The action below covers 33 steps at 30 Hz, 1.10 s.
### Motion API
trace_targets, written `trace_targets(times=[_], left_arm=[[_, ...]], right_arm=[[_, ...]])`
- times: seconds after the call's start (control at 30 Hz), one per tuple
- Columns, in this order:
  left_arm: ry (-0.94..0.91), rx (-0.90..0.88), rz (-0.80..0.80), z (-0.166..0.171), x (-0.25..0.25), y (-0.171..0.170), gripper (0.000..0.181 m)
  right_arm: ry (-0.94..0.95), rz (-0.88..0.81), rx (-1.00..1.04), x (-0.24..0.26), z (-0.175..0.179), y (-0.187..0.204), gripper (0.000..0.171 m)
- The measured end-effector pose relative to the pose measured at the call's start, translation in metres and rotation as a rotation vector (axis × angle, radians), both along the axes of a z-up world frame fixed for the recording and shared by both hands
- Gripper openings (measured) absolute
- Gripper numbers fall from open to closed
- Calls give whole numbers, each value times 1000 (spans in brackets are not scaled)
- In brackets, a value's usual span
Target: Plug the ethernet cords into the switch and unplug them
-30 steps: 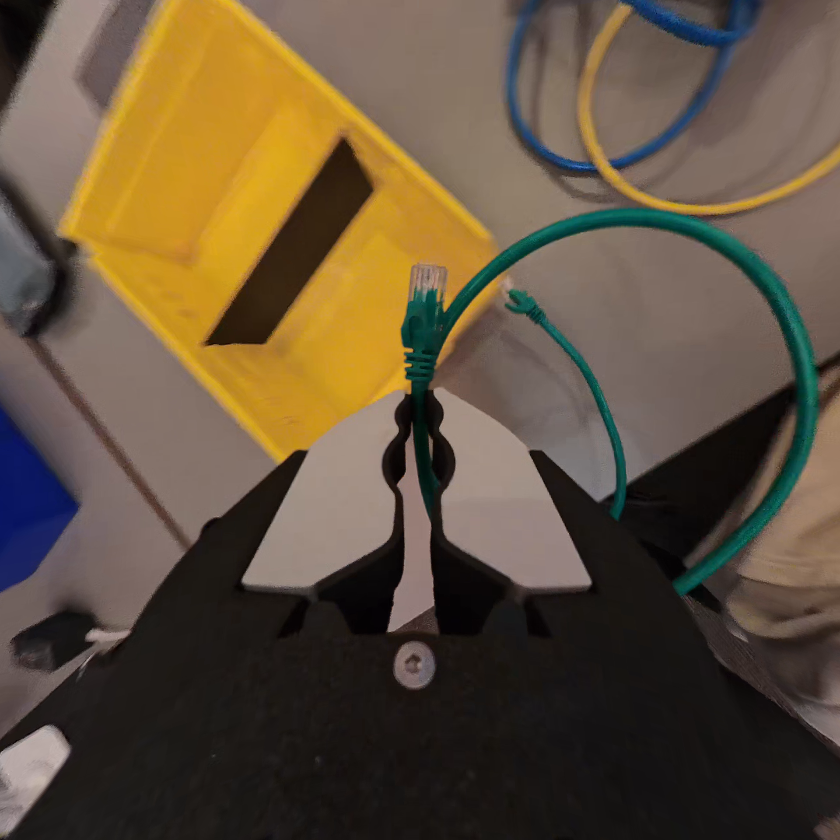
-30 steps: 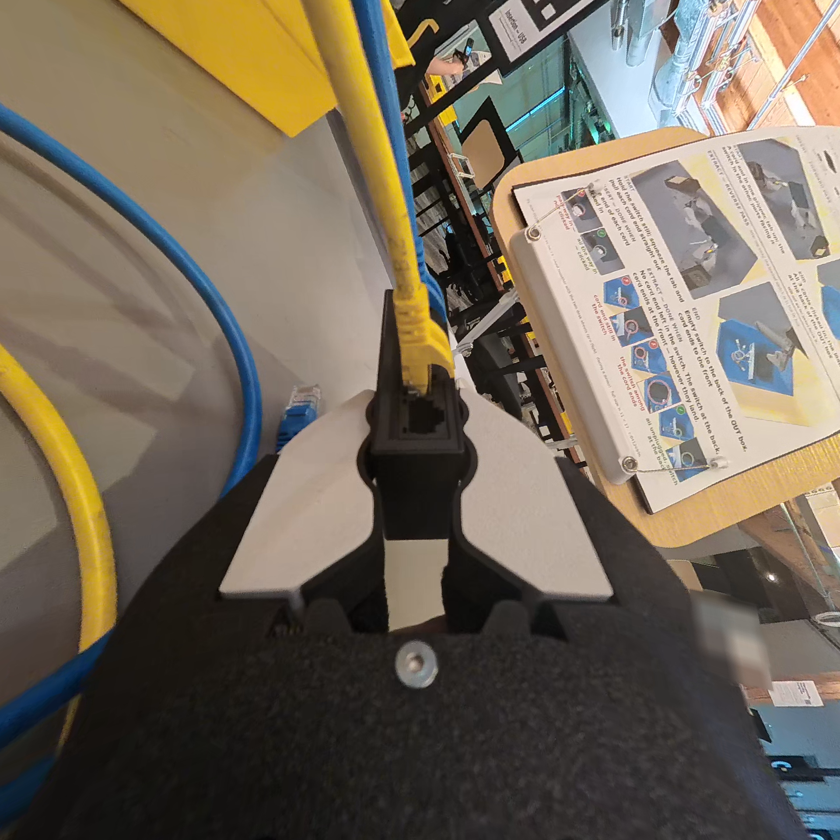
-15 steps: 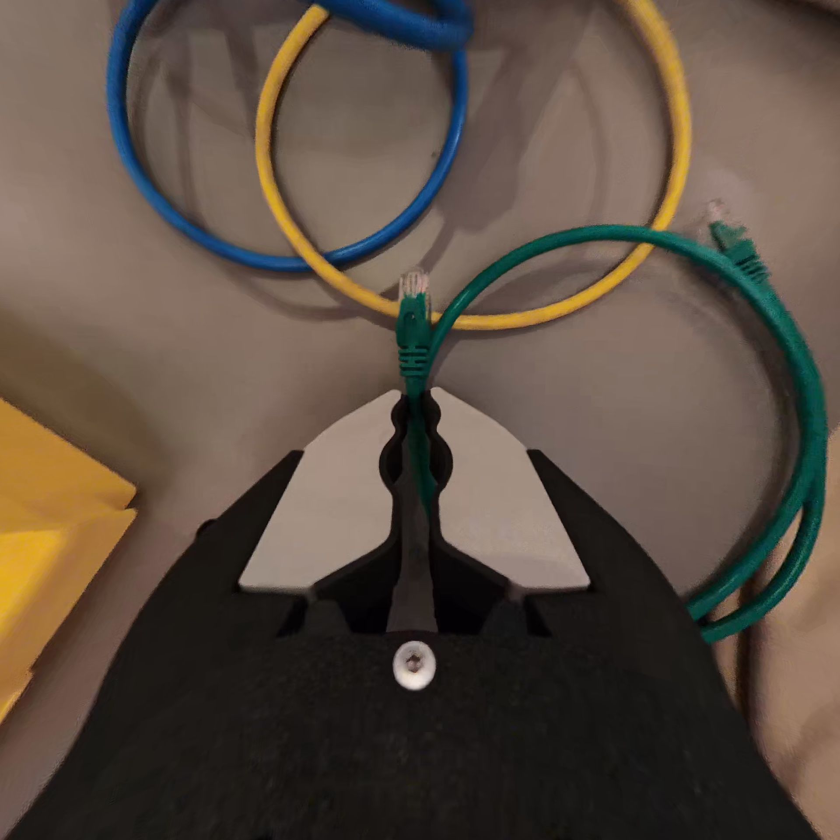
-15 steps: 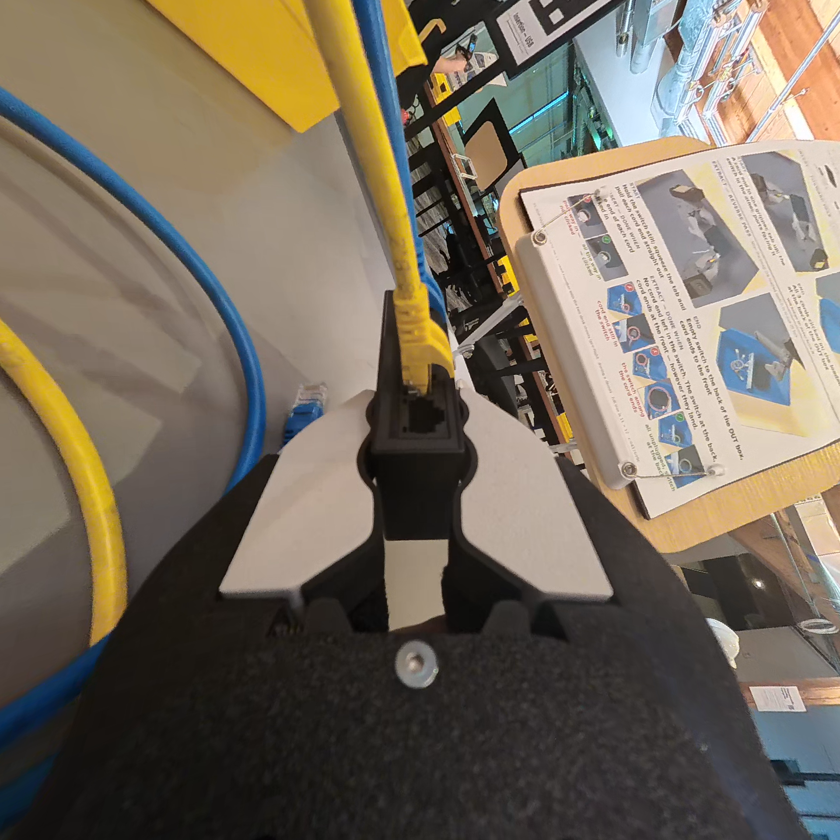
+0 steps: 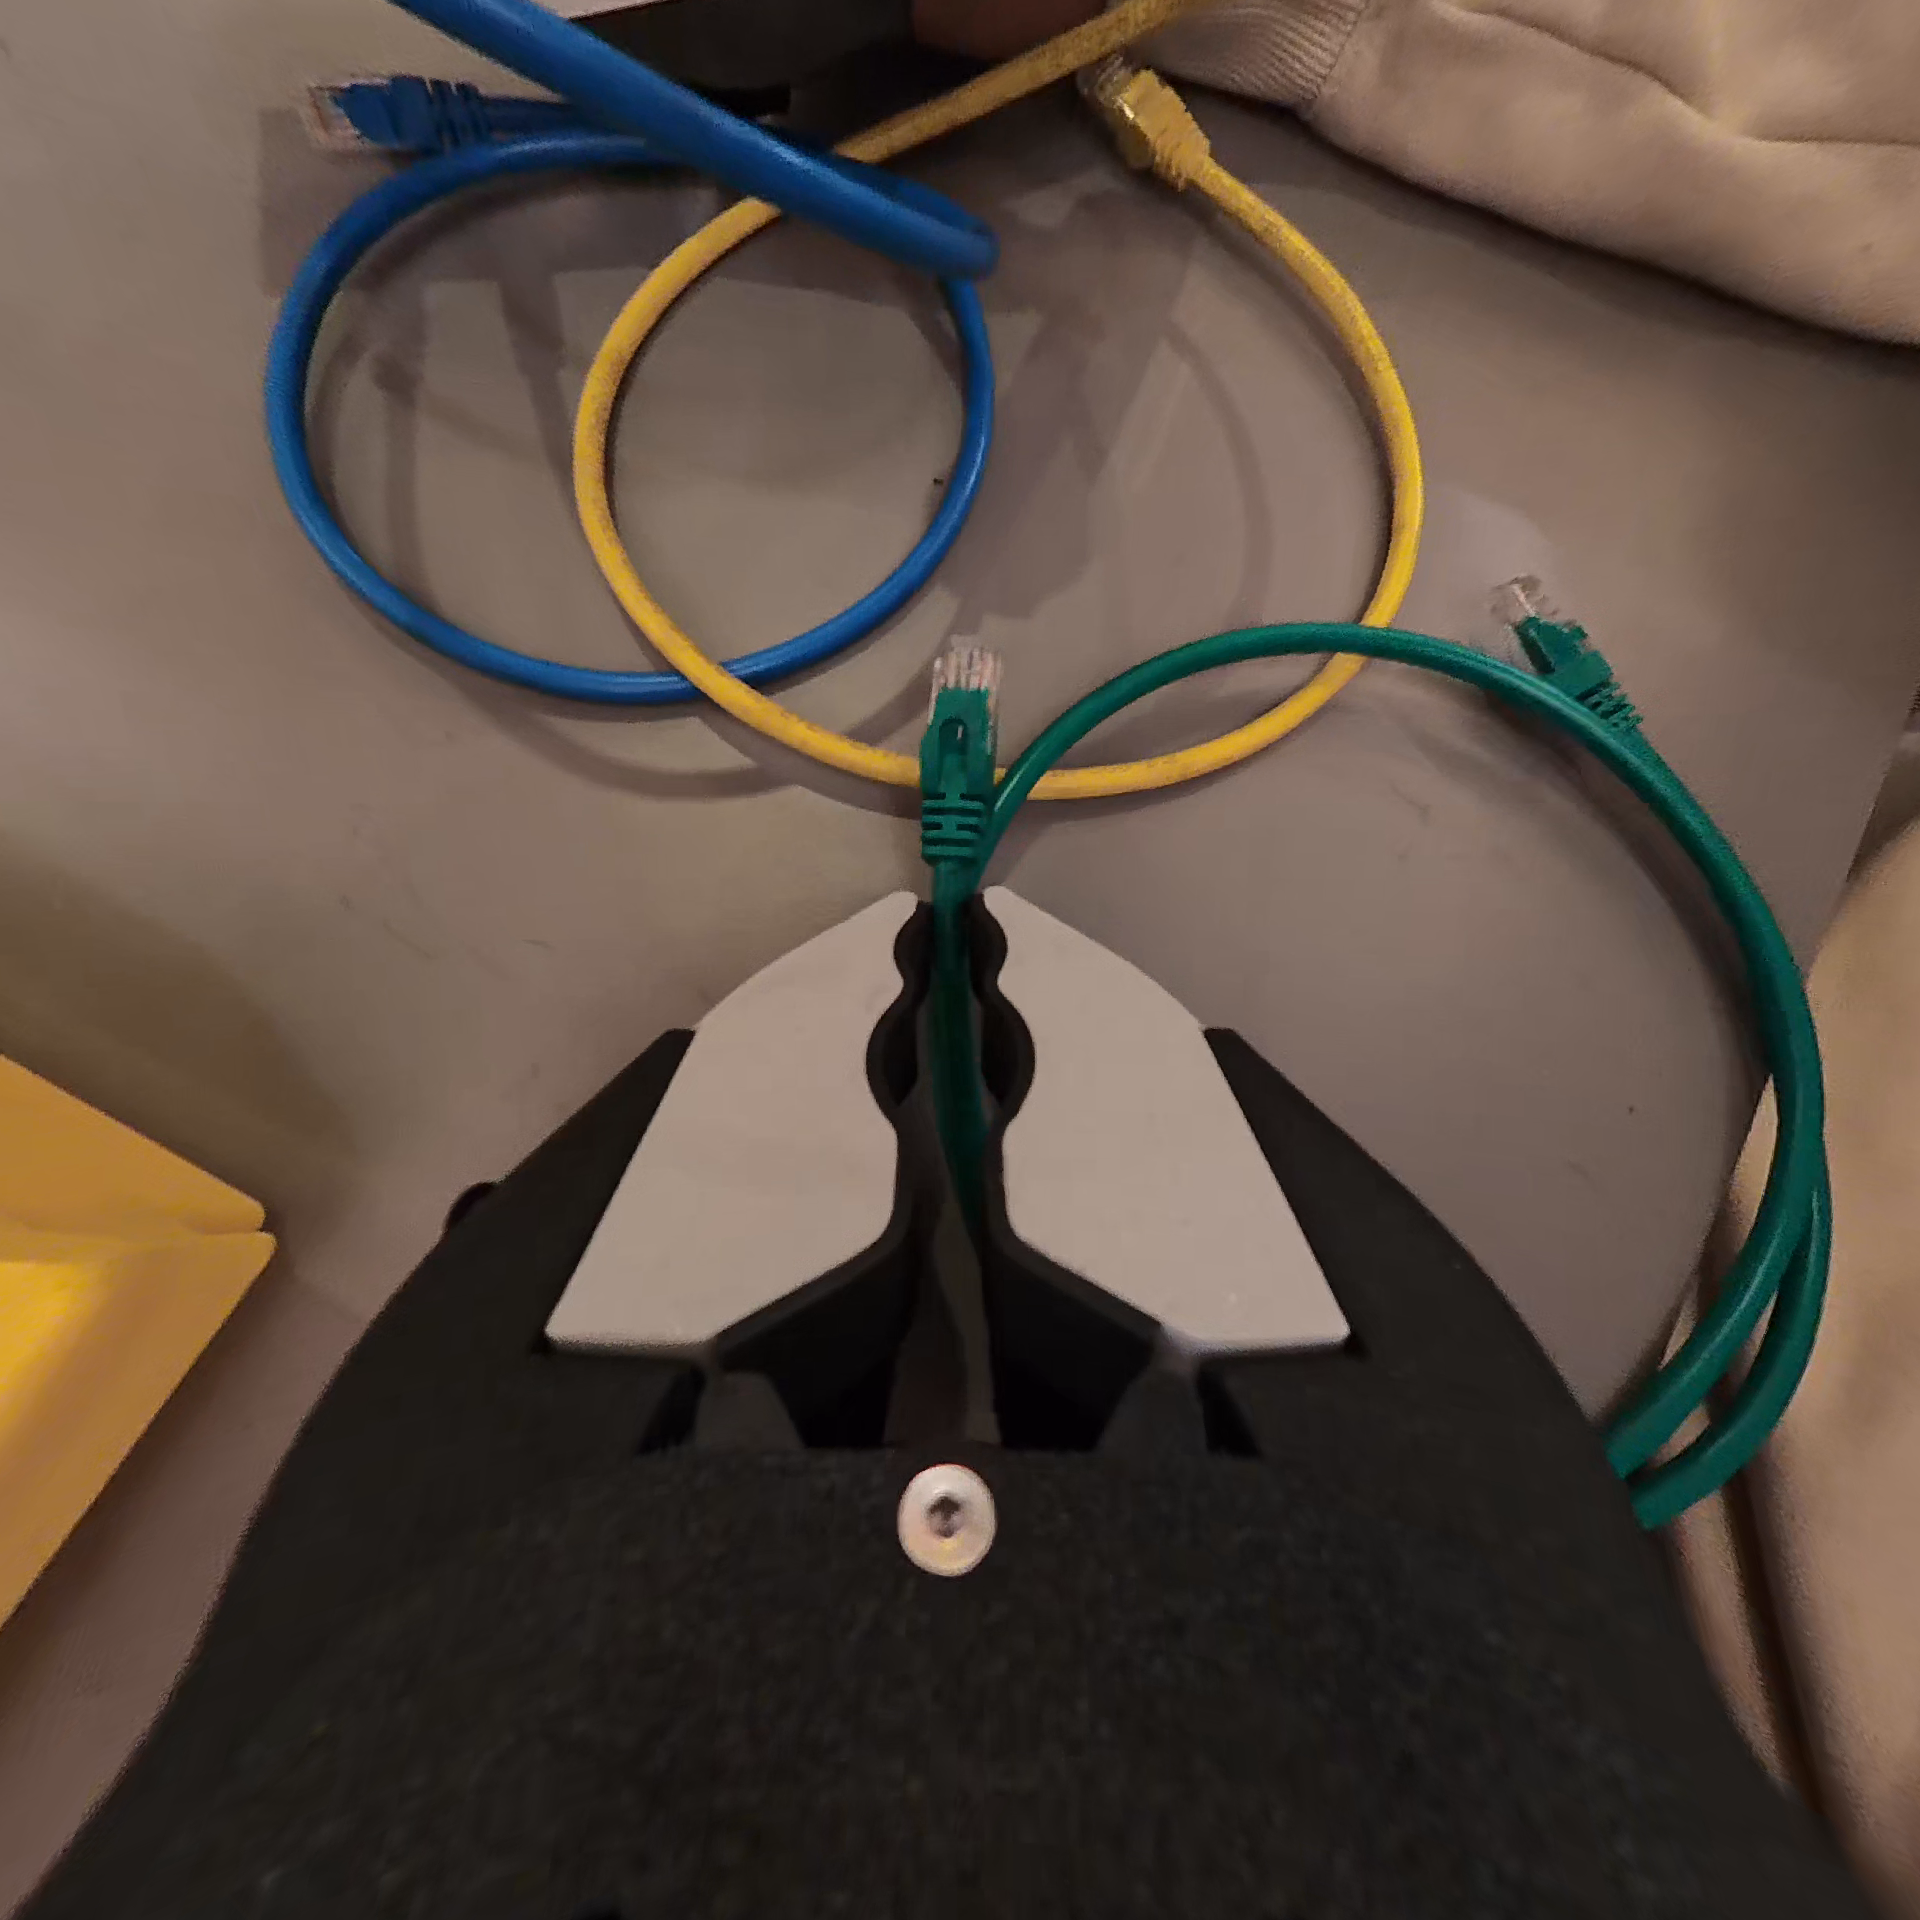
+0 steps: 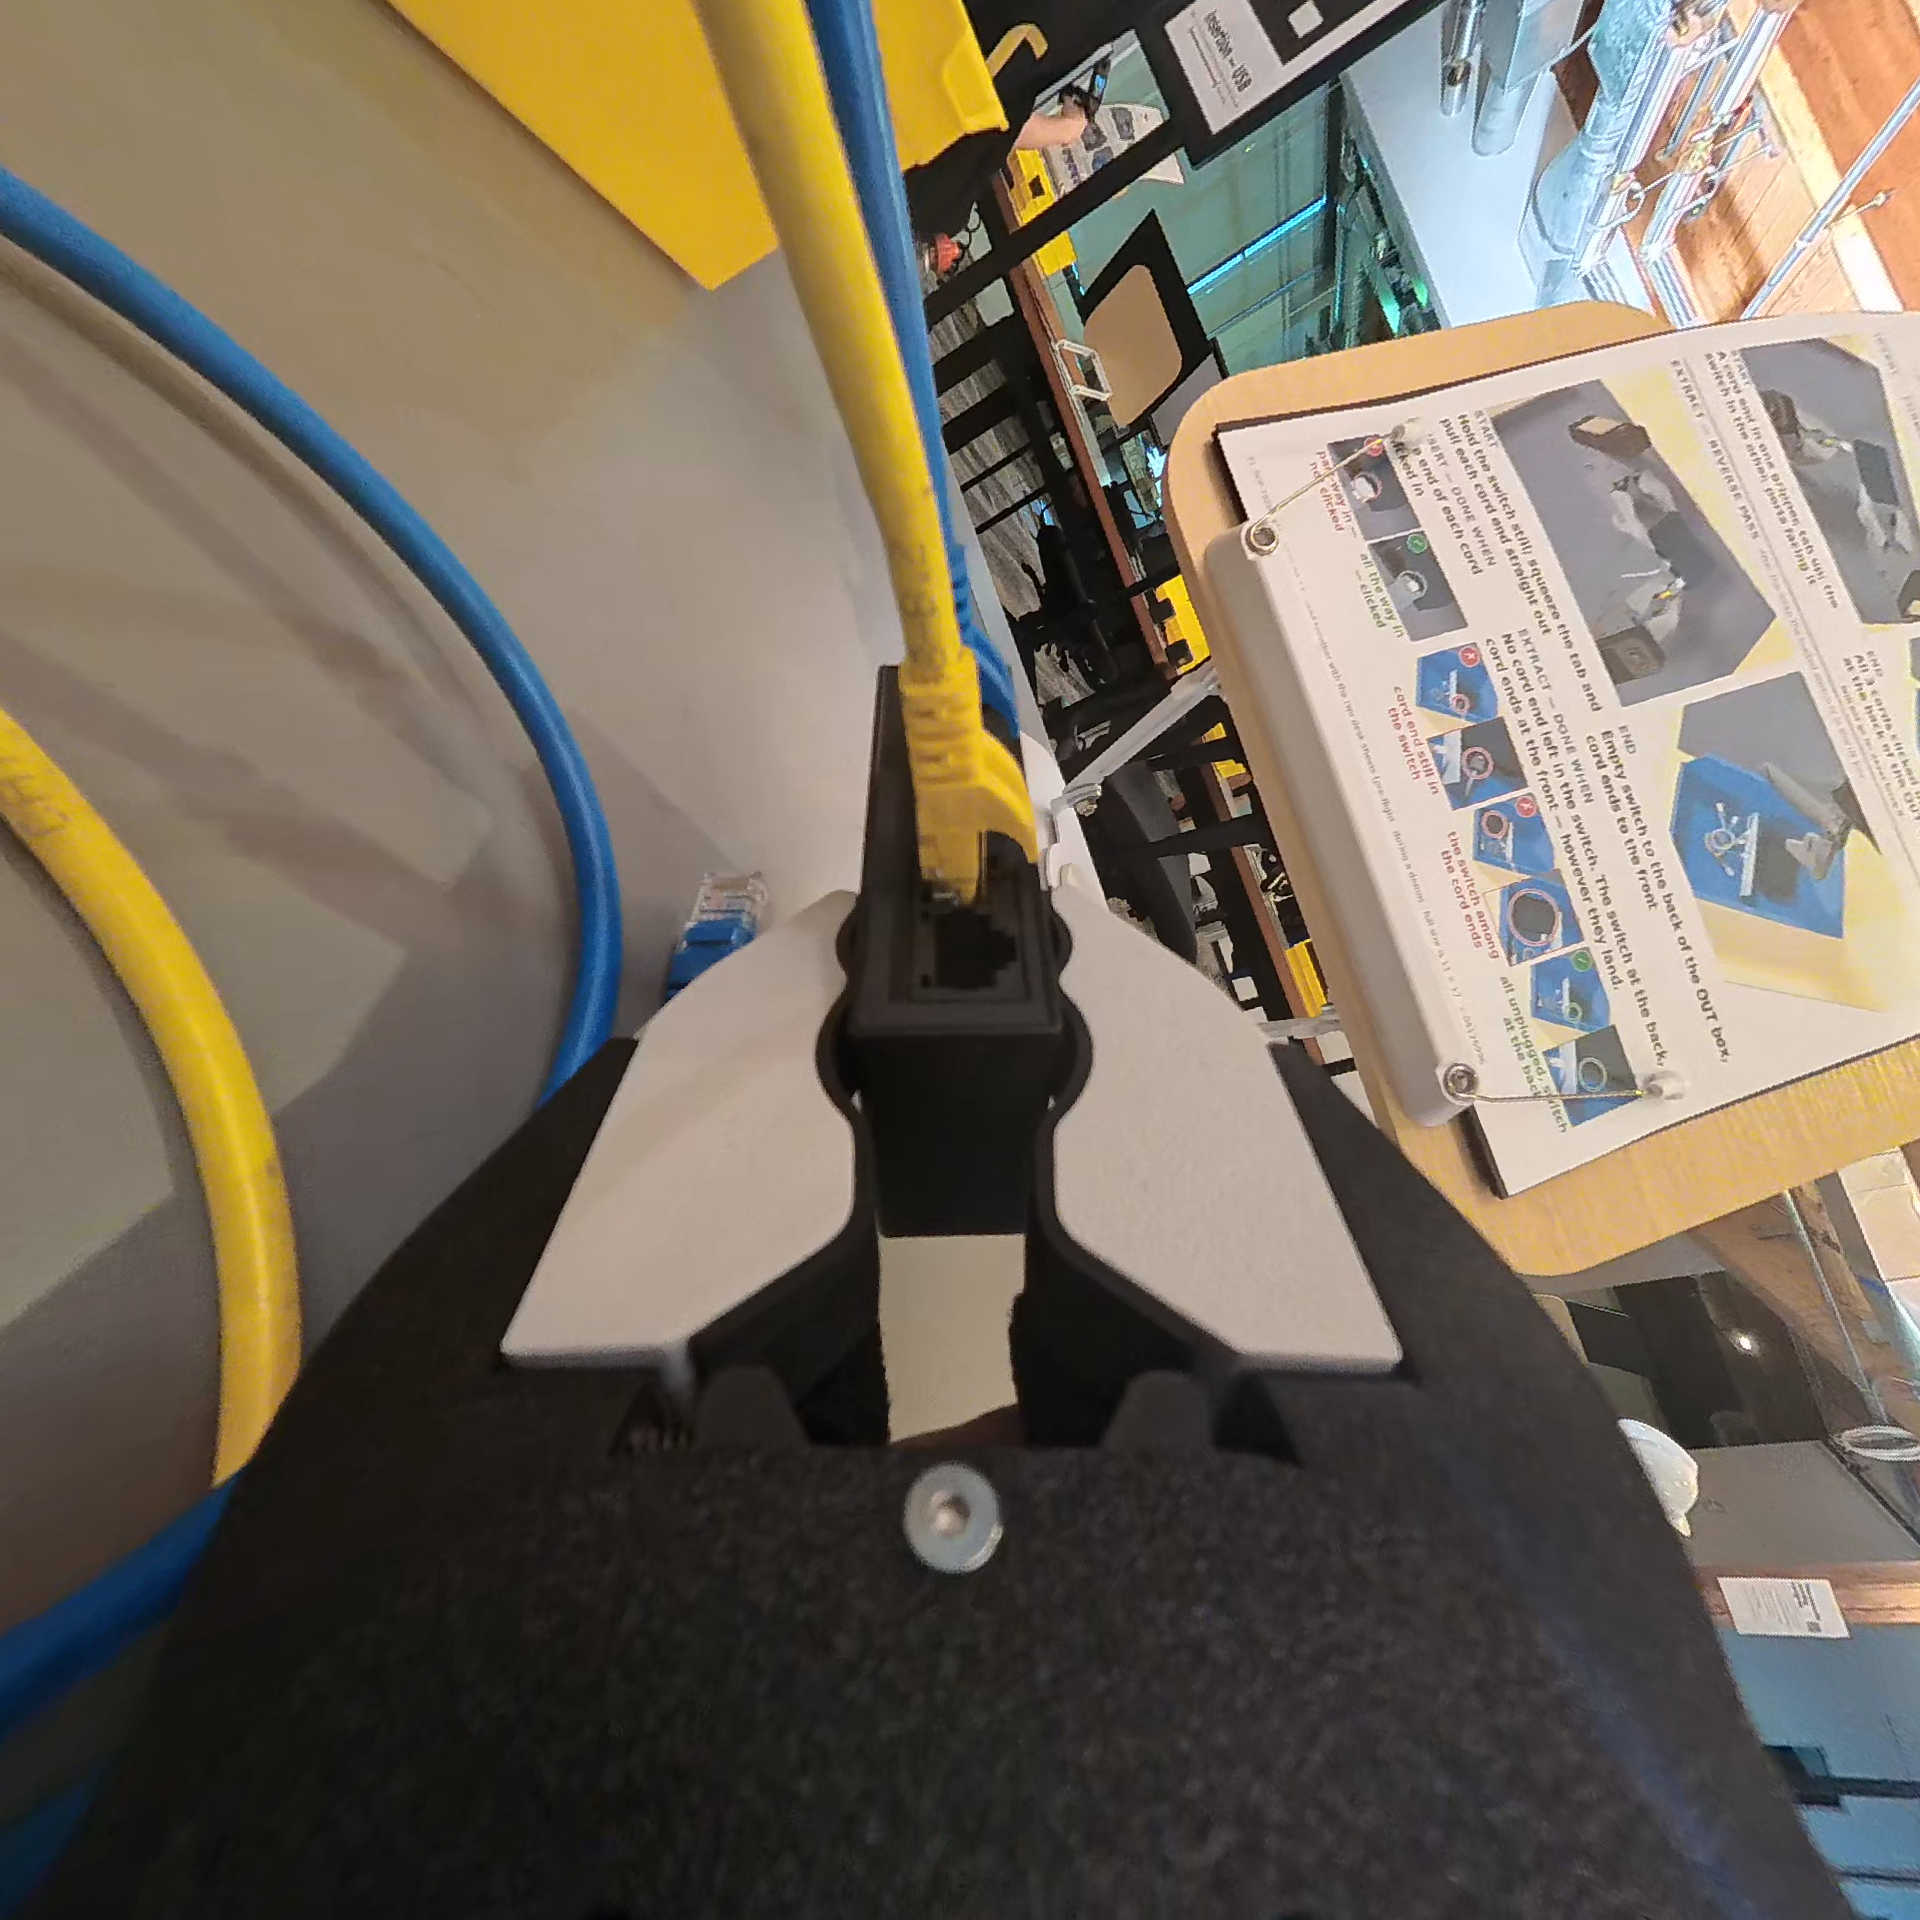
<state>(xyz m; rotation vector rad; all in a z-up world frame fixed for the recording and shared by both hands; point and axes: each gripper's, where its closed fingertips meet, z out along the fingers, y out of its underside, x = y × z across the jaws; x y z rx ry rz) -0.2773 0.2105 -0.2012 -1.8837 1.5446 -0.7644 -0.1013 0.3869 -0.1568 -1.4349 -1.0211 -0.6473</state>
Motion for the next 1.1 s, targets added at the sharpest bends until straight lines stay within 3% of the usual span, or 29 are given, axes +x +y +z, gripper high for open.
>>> trace_targets(times=[0.4, 0.53, 0.67, 0.83, 0.97, 1.1], left_arm=[[-21, 33, -21, 7, 1, -2, 5], [-101, 34, -58, 34, 3, -8, 5], [-64, 38, -59, 58, -5, -6, 5], [-28, 121, -37, 120, -13, 10, 5], [102, 245, -5, 158, -20, 31, 5], [298, 314, 78, 161, -25, 71, 5]], right_arm=[[0, 3, -3, -1, -1, 0, 30], [-1, 3, 0, 0, 0, 0, 30], [-4, 7, 15, -1, 2, -1, 29], [-18, 8, 42, -2, 5, -2, 29], [-24, 12, 68, -3, 9, -4, 29], [-26, 9, 87, -3, 12, -5, 30]])
